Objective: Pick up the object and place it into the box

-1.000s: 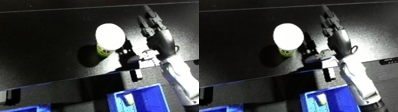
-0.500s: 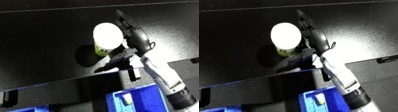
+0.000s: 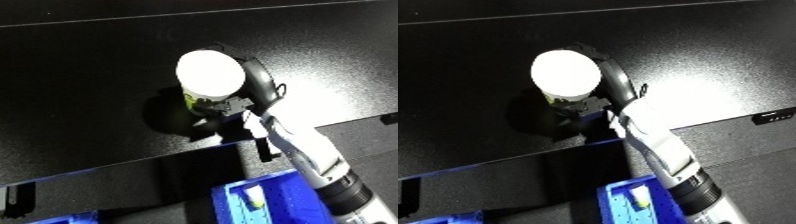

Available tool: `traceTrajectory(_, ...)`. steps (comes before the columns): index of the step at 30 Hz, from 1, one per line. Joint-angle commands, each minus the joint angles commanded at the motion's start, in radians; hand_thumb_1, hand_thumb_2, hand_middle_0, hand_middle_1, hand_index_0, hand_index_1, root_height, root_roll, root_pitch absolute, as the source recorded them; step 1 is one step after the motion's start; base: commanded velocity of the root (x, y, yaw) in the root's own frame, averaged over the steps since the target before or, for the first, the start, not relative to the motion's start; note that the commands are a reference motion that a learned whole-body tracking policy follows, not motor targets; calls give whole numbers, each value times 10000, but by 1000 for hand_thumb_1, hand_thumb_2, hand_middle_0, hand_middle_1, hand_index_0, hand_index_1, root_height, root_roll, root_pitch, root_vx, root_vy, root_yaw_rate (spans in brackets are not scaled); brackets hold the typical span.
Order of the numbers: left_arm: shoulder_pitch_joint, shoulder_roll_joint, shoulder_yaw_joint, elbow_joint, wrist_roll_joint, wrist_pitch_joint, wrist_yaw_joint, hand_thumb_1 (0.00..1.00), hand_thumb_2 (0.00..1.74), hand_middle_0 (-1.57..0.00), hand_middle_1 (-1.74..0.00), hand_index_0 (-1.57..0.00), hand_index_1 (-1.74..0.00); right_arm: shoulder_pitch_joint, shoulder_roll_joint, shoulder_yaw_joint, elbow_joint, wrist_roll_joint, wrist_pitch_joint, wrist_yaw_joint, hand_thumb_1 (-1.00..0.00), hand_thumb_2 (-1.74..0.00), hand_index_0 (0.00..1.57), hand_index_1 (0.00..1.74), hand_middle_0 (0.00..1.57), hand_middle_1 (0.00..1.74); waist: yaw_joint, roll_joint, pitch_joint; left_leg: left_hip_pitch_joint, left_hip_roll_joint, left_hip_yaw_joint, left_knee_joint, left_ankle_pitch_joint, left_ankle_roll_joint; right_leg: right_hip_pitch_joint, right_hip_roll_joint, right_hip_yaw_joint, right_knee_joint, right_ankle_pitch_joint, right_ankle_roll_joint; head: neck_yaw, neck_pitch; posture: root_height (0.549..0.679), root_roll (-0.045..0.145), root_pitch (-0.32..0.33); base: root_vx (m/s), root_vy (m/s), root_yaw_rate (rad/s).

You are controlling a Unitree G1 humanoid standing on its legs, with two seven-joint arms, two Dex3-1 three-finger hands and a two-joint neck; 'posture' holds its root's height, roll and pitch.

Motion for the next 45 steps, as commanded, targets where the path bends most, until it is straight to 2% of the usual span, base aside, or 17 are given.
traceTrajectory(8, 89, -22, 62, 87, 3, -148, -9, 0, 0, 0, 0, 0, 0, 350, -187, -267, -315, -265, -281, -85, -750, -1305, 1178, 1305, 1178, 1305, -147, -24, -25, 101, 55, 73, -112, -1, -30, 21, 39, 76, -103, 37, 38, 171, 42, 638, 76, -41, 6, 7, -44)
traceTrajectory(13, 220, -19, 252, 119, 9, -292, -34, 0, 0, 0, 0, 0, 0, 823, -463, -670, -1205, -495, -716, -197, -750, -1305, 1178, 1305, 1178, 1305, -333, -71, -35, 116, 117, 163, -131, -50, -43, -21, 91, 164, -153, 66, 91, 276, 89, 639, 74, -35, -15, 18, -108)
traceTrajectory(17, 281, -46, 430, 92, -30, -327, 19, 0, 0, 0, 0, 0, 0, 1442, -661, -1176, -2286, -1001, -1010, -296, -750, -1305, 1178, 1305, 1178, 1305, -579, -137, -54, 131, 196, 266, -141, -127, -32, -78, 153, 269, -193, 87, 151, 313, 108, 639, 71, -29, -21, 26, -160)
traceTrajectory(20, 327, -78, 562, 96, -91, -396, 40, 0, 0, 0, 0, 0, 0, 2026, -894, -1649, -3122, -1338, -1263, -463, -750, -1305, 1178, 1305, 1178, 1305, -814, -168, -58, 177, 262, 386, -194, -158, -26, -103, 213, 379, -261, 124, 198, 445, 168, 639, 70, -25, -23, 46, -174)
traceTrajectory(26, 483, -165, 825, 307, -319, -758, -64, 0, 0, 0, 0, 0, 0, 3188, -1376, -2768, -4288, -1475, -1876, -1060, -750, -1305, 1178, 1305, 1178, 1305, -1324, -173, -36, 373, 405, 701, -310, -245, -41, -99, 332, 618, -452, 212, 269, 994, 460, 641, 69, -21, -21, 61, -173)
traceTrajectory(30, 635, -276, 1052, 435, -587, -965, -134, 0, 0, 0, 0, 0, 0, 4064, -1492, -3588, -4721, -1624, -2314, -1457, -750, -1305, 1178, 1305, 1178, 1305, -1714, -139, 6, 559, 499, 976, -410, -312, -37, -70, 438, 796, -536, 223, 290, 1332, 692, 641, 69, -19, -7, 92, -208)
traceTrajectory(32, 726, -333, 1193, 481, -694, -1041, -179, 0, 0, 0, 0, 0, 0, 4611, -1490, -4056, -4839, -1726, -2665, -1712, -750, -1305, 1178, 1305, 1178, 1305, -1914, -114, 27, 652, 523, 1106, -475, -352, -21, -62, 506, 893, -560, 209, 294, 1518, 794, 642, 69, -17, -10, 97, -203)
traceTrajectory(34, 816, -387, 1285, 541, -808, -1118, -224, 0, 0, 0, 0, 0, 0, 5162, -1460, -4527, -4934, -1843, -3235, -2021, -750, -1305, 1178, 1305, 1178, 1305, -2090, -87, 37, 748, 528, 1214, -553, -388, -1, -57, 579, 982, -587, 195, 300, 1742, 863, 642, 69, -14, -11, 87, -180)
traceTrajectory(40, 1090, -626, 1536, 665, -1039, -1395, -386, 0, 0, 0, 0, 0, 0, 6562, -1156, -5975, -4723, -1872, -5451, -3150, -750, -1305, 1178, 1305, 1178, 1305, -2583, 12, 56, 1027, 482, 1476, -770, -501, 88, -52, 795, 1206, -677, 171, 332, 2610, 1019, 642, 68, -7, -10, 84, -166)
traceTrajectory(43, 1130, -719, 1545, 622, -1139, -1471, -394, 0, 0, 0, 0, 0, 0, 7082, -947, -6452, -4360, -1667, -6232, -3237, -750, -1305, 1178, 1305, 1178, 1305, -2746, 87, 62, 1128, 432, 1563, -866, -527, 121, -74, 903, 1321, -730, 186, 360, 3075, 1107, 642, 67, -3, -16, 61, -124)
traceTrajectory(45, 1147, -753, 1568, 594, -1178, -1486, -404, 0, 0, 0, 0, 0, 0, 7339, -847, -6648, -4072, -1330, -6420, -3111, -750, -1305, 1178, 1305, 1178, 1305, -2842, 129, 58, 1188, 400, 1613, -937, -530, 140, -82, 968, 1391, -797, 213, 373, 3363, 1089, 643, 67, 0, -17, 50, -105)
